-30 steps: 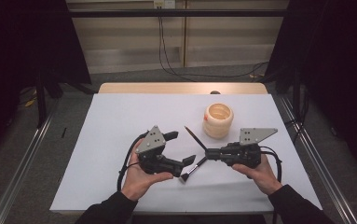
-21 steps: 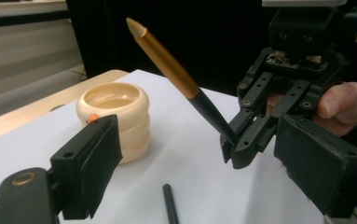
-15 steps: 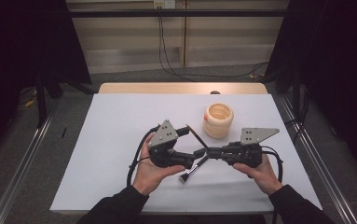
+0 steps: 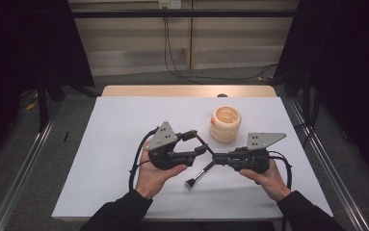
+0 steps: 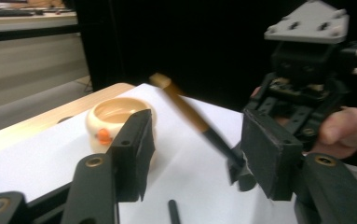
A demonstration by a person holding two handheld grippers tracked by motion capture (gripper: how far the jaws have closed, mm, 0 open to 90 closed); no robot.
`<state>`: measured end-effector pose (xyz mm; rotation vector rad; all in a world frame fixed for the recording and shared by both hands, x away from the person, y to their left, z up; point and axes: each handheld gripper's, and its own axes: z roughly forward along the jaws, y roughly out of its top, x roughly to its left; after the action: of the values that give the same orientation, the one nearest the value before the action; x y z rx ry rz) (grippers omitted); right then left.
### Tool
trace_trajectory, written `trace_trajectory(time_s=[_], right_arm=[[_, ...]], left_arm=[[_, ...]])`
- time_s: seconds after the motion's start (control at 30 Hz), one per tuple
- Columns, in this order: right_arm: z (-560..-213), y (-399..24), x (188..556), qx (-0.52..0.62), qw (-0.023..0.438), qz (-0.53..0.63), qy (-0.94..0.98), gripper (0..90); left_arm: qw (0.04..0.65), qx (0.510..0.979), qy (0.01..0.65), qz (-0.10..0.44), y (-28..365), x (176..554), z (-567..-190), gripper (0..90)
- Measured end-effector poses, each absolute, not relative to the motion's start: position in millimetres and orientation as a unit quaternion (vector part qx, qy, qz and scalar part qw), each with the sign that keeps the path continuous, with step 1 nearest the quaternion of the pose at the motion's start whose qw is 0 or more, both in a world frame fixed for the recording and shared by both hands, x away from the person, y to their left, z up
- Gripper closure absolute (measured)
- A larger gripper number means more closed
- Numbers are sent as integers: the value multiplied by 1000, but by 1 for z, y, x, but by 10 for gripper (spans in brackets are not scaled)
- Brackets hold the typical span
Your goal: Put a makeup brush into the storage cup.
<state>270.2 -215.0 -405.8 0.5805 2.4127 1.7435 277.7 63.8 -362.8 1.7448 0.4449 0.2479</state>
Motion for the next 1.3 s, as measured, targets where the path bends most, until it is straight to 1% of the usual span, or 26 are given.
trace_trajectory(time_s=[0.03,0.17,0.37,0.43,0.5,0.57,0.93,1.0,1.03,1.1,1.3], right_arm=[[-407,-214,271,193,53,574,794,859],[-408,-213,270,193,55,571,796,859],[-407,-213,271,190,55,570,797,859],[-407,-213,271,191,58,568,799,859],[-408,-213,271,190,54,569,798,859],[-408,-212,271,189,53,568,799,859],[-411,-210,271,185,49,570,799,849],[-410,-211,271,188,51,574,796,844],[-409,-212,271,190,54,573,795,837],[-410,-212,272,188,52,578,793,832],[-410,-213,272,191,56,578,791,803]], left_arm=[[620,754,192,107,63,277,-363,486],[623,750,199,99,65,278,-363,552],[635,737,214,94,67,279,-363,692],[634,736,217,89,67,280,-363,725],[643,732,214,73,67,281,-363,741],[647,727,220,72,67,282,-363,753],[658,721,212,41,64,280,-361,819],[660,720,208,52,64,278,-360,820],[660,722,202,43,63,277,-358,828],[662,720,204,42,62,275,-357,837],[657,731,177,50,59,274,-353,845]])
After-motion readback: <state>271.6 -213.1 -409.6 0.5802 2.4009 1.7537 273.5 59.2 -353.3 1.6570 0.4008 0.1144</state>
